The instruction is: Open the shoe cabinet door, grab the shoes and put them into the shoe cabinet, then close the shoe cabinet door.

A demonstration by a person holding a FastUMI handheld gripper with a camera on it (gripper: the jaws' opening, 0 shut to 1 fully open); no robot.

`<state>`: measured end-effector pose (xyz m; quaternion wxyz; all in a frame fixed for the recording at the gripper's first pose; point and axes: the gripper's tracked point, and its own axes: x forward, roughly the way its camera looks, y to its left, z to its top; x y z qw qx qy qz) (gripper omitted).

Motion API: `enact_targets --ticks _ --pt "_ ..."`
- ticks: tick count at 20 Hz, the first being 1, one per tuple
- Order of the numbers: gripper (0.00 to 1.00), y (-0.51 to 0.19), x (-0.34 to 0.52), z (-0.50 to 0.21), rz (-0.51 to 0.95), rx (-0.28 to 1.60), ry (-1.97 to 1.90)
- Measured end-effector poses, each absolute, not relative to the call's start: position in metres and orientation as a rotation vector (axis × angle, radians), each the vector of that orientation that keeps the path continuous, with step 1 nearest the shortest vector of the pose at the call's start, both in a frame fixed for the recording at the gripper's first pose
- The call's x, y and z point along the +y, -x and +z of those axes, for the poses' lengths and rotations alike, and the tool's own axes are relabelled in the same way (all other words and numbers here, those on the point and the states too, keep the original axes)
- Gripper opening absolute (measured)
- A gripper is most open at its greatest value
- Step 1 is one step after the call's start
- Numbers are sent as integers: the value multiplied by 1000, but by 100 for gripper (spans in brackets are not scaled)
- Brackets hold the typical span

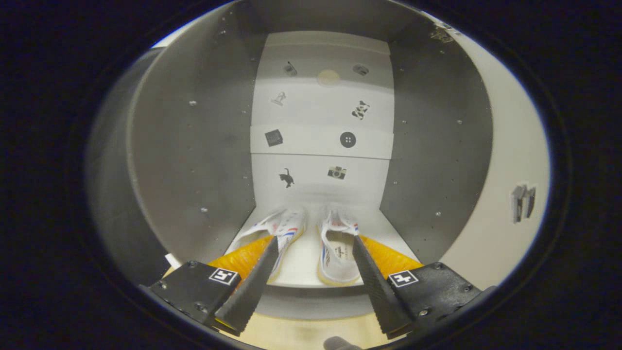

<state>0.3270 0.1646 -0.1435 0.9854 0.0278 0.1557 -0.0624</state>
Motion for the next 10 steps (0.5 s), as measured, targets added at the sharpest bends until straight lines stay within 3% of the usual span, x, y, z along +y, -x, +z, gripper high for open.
enact_targets --ticks 10 --pt "100 -182 183 -113 -64 240 -110"
